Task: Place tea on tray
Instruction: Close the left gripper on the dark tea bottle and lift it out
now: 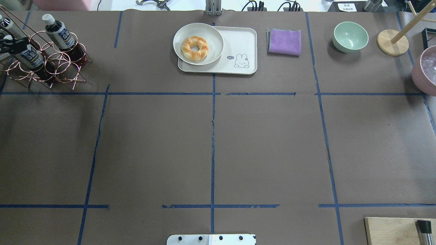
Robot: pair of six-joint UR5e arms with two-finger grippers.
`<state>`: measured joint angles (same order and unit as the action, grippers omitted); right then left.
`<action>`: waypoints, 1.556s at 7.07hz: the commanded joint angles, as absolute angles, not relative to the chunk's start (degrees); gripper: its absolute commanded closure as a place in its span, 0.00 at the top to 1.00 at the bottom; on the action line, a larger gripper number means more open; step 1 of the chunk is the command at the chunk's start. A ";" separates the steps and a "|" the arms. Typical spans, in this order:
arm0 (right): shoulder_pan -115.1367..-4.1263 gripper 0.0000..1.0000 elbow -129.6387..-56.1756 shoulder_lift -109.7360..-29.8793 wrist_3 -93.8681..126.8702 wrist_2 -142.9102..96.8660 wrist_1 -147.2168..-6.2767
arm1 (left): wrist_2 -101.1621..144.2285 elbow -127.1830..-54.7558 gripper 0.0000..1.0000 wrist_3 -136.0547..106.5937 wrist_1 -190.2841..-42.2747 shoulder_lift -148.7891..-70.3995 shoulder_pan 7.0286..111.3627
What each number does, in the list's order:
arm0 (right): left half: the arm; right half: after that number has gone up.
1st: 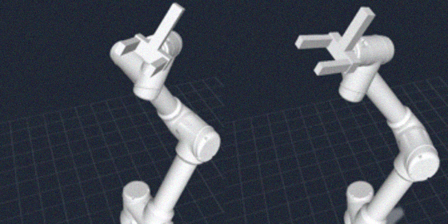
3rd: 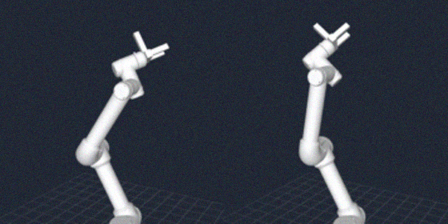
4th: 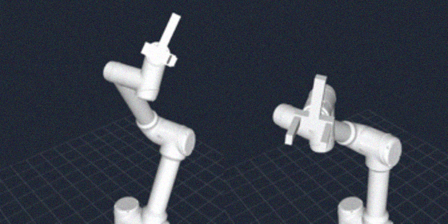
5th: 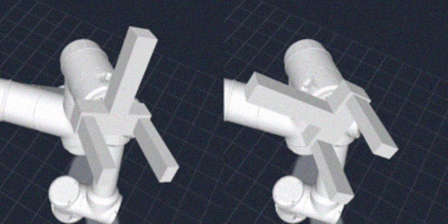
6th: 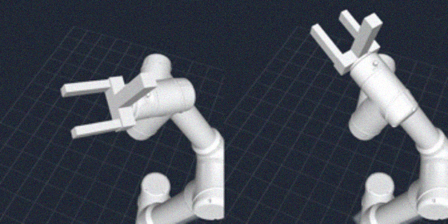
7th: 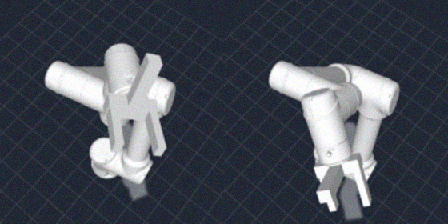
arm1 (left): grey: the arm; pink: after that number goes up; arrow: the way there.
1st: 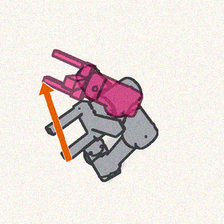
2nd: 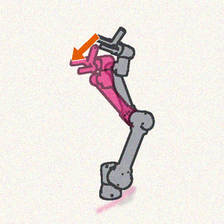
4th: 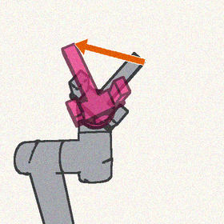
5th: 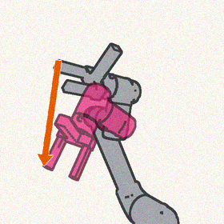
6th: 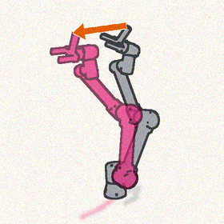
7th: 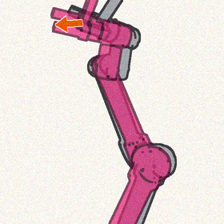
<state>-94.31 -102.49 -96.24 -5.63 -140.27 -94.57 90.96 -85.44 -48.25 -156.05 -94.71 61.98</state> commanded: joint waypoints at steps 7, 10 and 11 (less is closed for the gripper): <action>-94.31 1.00 -102.74 -96.42 -5.54 -140.27 -94.66 | 92.45 -89.45 0.00 -47.99 -155.66 -93.70 62.93; -94.31 1.00 -102.66 -96.59 -5.63 -140.27 -94.57 | 97.73 -90.44 0.00 -47.90 -155.57 -93.52 68.46; -94.31 1.00 -102.57 -96.68 -5.63 -140.27 -94.66 | 97.73 -90.96 0.00 -47.90 -155.57 -93.52 69.42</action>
<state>-94.30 -102.63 -96.59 -5.62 -140.27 -94.62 97.39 -90.48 -47.91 -155.55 -93.56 68.18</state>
